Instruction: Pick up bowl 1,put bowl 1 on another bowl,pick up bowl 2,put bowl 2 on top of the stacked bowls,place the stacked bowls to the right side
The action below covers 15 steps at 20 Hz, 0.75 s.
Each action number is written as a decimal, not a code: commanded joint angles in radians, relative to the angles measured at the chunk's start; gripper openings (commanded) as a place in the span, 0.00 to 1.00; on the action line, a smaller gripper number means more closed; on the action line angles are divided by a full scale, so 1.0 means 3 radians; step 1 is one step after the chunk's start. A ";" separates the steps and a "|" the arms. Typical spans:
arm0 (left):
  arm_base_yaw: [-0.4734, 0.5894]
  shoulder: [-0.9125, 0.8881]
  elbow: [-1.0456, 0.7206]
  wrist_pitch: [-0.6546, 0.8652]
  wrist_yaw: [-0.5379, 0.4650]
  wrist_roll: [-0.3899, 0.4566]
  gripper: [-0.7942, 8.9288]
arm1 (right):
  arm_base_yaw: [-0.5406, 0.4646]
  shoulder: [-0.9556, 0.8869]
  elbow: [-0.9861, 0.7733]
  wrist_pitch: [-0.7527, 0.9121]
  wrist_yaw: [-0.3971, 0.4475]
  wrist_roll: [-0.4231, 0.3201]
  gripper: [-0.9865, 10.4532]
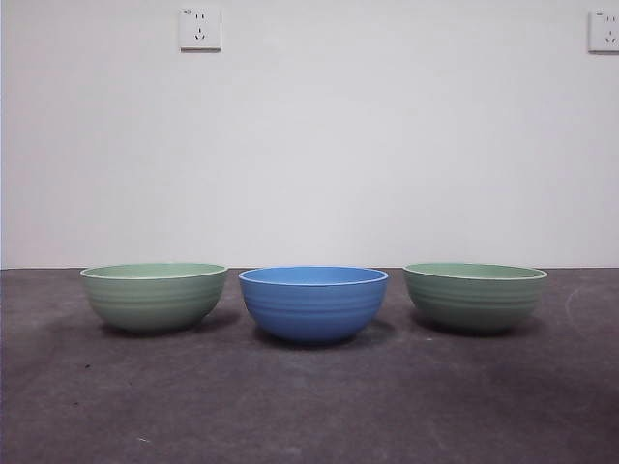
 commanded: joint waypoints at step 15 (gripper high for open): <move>0.0009 0.0899 0.1199 -0.0809 0.0774 0.0364 0.08 | 0.0005 0.1306 0.1690 -0.1300 -0.0730 -0.0479 0.08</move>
